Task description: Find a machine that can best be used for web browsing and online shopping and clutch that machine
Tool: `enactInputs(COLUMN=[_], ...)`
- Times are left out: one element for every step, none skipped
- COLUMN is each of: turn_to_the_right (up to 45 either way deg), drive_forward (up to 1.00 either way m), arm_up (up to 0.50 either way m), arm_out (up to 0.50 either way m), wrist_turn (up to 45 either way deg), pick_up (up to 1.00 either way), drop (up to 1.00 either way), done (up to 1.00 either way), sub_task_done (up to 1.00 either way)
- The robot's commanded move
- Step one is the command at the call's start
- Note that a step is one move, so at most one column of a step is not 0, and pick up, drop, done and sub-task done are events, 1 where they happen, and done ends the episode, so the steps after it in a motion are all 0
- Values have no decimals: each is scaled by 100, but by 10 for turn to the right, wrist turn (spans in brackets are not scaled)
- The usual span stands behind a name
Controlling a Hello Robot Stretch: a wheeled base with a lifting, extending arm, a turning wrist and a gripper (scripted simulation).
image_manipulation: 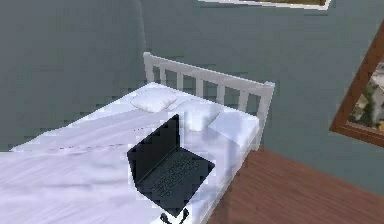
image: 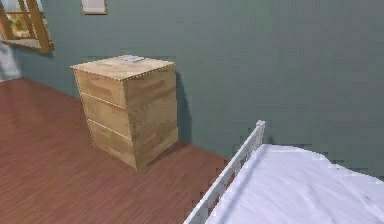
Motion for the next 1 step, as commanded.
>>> enactInputs(turn_to_the_right=[0], drive_forward=[0], arm_up=[0], arm_out=[0], wrist_turn=[0], pick_up=[0], drop=[0], done=[100], sub_task_done=[0])
